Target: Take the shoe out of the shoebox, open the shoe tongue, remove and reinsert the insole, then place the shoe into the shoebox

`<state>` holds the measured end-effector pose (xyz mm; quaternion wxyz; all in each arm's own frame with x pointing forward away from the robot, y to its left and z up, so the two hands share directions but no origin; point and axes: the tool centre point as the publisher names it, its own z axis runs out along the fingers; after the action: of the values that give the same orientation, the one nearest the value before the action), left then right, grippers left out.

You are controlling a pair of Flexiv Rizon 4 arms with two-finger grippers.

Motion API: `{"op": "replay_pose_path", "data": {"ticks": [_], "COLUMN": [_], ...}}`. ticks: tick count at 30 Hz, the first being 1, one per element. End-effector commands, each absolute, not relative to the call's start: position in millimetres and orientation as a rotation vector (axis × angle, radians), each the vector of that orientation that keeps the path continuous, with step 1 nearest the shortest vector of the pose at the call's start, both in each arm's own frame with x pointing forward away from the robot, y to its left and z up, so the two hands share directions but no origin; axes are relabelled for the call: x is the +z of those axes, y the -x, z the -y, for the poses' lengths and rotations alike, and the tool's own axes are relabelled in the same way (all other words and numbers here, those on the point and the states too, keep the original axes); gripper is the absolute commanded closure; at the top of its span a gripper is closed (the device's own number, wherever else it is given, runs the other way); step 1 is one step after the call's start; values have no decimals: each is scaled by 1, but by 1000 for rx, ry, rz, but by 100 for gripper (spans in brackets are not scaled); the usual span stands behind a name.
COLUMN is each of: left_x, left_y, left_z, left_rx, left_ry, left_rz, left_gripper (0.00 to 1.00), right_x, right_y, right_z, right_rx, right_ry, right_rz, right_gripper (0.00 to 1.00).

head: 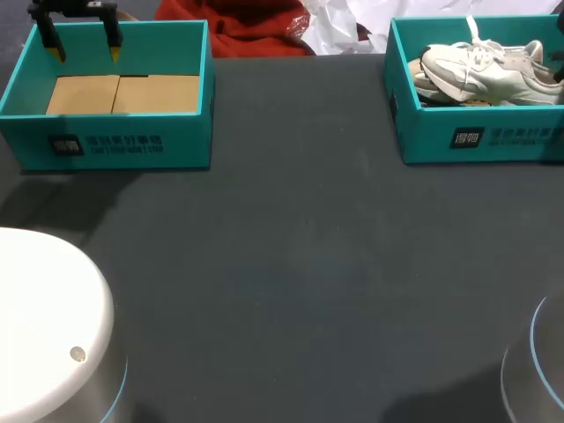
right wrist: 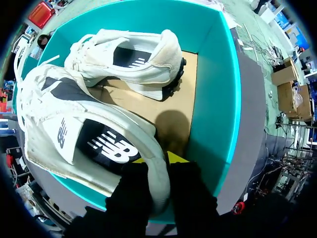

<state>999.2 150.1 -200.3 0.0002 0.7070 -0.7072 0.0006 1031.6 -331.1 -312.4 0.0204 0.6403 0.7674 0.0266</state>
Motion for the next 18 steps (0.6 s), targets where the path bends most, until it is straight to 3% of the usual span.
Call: {"op": "replay_pose_path", "data": {"ticks": [1,18], "left_x": [-200,-200], "left_y": [-999,-999], "left_z": [-150,-150], "left_rx": [1,1], "left_ry": [-2221,-2221], "left_rz": [2222,2222], "left_gripper": [0,0], "right_x": [-296,-237], "right_y": [-1028,-1022], "right_z": [328,319], "right_rx": [76,52], "right_ry": [-1962,-1896], "right_rz": [-2372,-2341], "right_gripper": [100,100]}}
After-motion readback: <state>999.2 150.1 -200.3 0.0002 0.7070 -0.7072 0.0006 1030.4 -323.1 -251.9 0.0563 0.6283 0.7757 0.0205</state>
